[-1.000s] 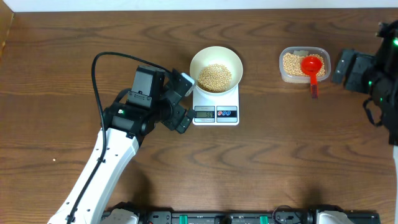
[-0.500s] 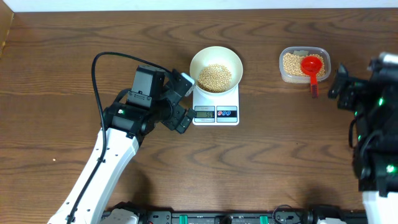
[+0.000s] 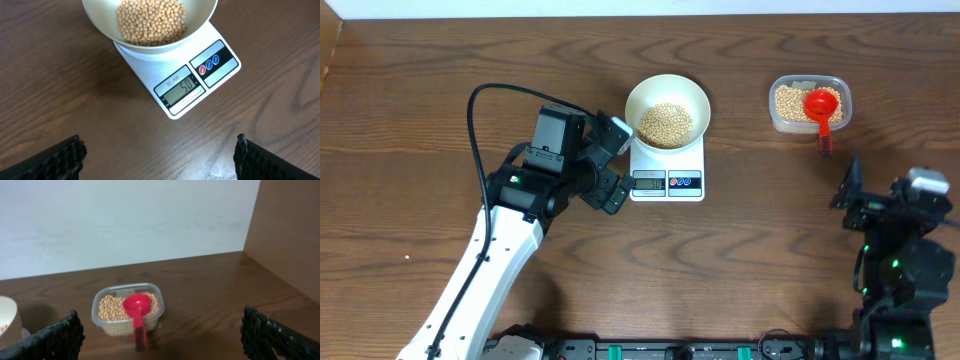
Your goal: Scoop item into bowl and weigh 50g on scale
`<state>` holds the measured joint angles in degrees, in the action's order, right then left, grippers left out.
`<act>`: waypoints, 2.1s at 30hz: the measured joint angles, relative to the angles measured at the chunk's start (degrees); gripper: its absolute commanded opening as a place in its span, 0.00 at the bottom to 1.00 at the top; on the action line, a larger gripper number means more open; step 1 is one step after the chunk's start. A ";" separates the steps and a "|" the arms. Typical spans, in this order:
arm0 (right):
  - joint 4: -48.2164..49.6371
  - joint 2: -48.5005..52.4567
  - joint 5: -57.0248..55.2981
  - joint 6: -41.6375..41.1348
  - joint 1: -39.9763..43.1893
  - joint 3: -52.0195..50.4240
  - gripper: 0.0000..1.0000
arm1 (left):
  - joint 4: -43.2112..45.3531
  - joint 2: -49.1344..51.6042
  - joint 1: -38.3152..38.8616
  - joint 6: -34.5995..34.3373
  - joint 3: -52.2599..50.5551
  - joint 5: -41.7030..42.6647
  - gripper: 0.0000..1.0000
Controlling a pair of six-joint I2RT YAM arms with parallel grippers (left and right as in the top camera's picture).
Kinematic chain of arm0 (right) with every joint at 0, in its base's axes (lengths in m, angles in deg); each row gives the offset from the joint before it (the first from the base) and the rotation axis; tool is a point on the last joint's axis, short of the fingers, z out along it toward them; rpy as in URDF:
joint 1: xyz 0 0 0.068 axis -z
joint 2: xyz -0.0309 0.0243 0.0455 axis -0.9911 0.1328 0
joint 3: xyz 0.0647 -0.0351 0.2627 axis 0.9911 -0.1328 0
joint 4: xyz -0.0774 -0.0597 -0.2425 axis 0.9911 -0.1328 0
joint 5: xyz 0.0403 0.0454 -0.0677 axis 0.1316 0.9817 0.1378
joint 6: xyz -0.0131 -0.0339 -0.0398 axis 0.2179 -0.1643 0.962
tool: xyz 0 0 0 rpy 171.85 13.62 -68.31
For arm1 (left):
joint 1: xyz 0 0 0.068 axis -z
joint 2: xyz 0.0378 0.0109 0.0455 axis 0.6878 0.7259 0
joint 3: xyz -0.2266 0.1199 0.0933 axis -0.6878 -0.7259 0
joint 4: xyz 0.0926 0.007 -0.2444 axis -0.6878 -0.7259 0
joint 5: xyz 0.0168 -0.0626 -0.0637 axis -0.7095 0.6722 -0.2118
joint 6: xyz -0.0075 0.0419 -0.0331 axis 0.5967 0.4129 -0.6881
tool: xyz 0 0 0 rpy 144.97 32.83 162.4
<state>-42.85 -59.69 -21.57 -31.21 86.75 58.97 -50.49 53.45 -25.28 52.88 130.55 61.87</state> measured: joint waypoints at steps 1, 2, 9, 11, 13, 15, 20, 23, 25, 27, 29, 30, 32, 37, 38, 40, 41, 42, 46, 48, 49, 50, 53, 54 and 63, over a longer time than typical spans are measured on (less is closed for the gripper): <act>0.24 -1.31 0.42 0.00 0.00 -1.36 0.99 | 0.00 0.00 0.00 0.00 0.00 0.00 0.96; 0.63 -2.54 0.72 0.00 0.00 -2.67 0.99 | 0.00 0.00 0.00 0.00 0.00 0.00 0.96; 3.15 -11.19 3.10 0.00 0.00 -11.50 0.99 | 0.00 0.00 0.00 -0.02 0.00 0.00 0.96; 3.21 -12.39 3.30 0.00 0.00 -12.55 0.99 | 0.00 0.00 0.00 0.00 0.00 0.00 0.96; 3.32 -13.97 3.37 0.00 -0.02 -13.70 0.99 | -0.02 0.00 0.00 0.00 0.00 0.00 0.96; 3.41 -15.02 3.41 0.00 -0.11 -14.58 0.99 | -0.02 0.00 0.00 0.00 0.00 0.00 0.96; 3.63 -17.51 3.54 0.00 -1.27 -17.18 0.99 | 0.00 0.00 0.00 0.00 0.00 0.00 0.97; 4.00 -19.61 3.58 0.00 -1.40 -19.21 0.99 | 0.00 0.00 0.00 -0.02 0.00 0.00 0.97; 3.91 -21.49 3.56 0.00 -1.40 -20.83 0.99 | 0.00 0.00 0.00 0.00 0.00 0.00 0.97; 3.82 -23.28 3.58 0.00 -1.42 -22.34 0.99 | 0.02 0.00 0.00 0.00 0.00 -0.02 0.96; 3.28 -23.76 3.56 0.00 -1.60 -22.93 0.99 | 0.02 0.00 0.00 -0.02 0.00 0.00 0.96; 2.84 -23.78 3.54 0.00 -1.70 -23.02 0.99 | 0.00 0.00 0.00 0.00 0.00 0.00 0.96; 1.95 -23.82 3.58 0.00 -1.75 -23.04 0.99 | 0.00 0.00 0.00 -0.02 0.00 0.00 0.96; 1.38 -23.89 3.58 0.04 -1.75 -23.04 0.99 | 0.00 0.00 0.00 0.00 0.00 0.00 0.96; 1.38 -23.89 3.61 0.04 -1.75 -23.04 0.99 | 0.00 0.00 0.00 -0.02 0.00 0.00 0.97; 1.38 -23.89 3.61 0.07 -1.75 -23.04 0.99 | 0.00 0.00 0.00 -0.02 0.00 0.00 0.96; 1.38 -23.89 3.69 0.07 -1.75 -23.04 0.99 | 0.00 0.00 0.00 0.00 0.00 0.00 0.96; 1.36 -23.89 3.78 0.07 -1.75 -23.04 0.99 | 0.00 0.00 0.00 -0.02 0.00 0.00 0.97; 1.38 -23.89 3.98 0.07 -1.75 -23.04 0.99 | 0.00 0.00 0.00 -0.02 0.00 0.00 0.97; 1.36 -23.89 3.98 0.09 -1.75 -23.04 0.99 | 0.00 0.00 0.00 0.00 0.00 0.00 0.96; 1.36 -23.89 3.98 0.09 -1.75 -23.04 0.99 | 0.00 0.00 0.00 0.00 0.00 0.00 0.96; 1.36 -23.89 3.98 0.09 -1.75 -23.04 0.99 | 0.00 0.00 0.00 0.00 0.00 0.00 0.96; 1.36 -23.89 3.98 0.20 -1.75 -23.04 0.99 | 0.00 0.00 0.00 0.00 0.00 0.00 0.96; 1.36 -23.89 3.98 0.22 -1.75 -23.04 0.99 | 0.00 0.00 0.00 0.00 0.00 0.00 0.96; 1.36 -23.89 3.98 0.24 -1.75 -23.04 0.99 | 0.00 0.00 0.00 0.00 0.00 0.00 0.96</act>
<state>-41.49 -83.58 -17.59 -30.97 85.00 35.94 -50.49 53.45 -25.28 52.88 130.55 61.87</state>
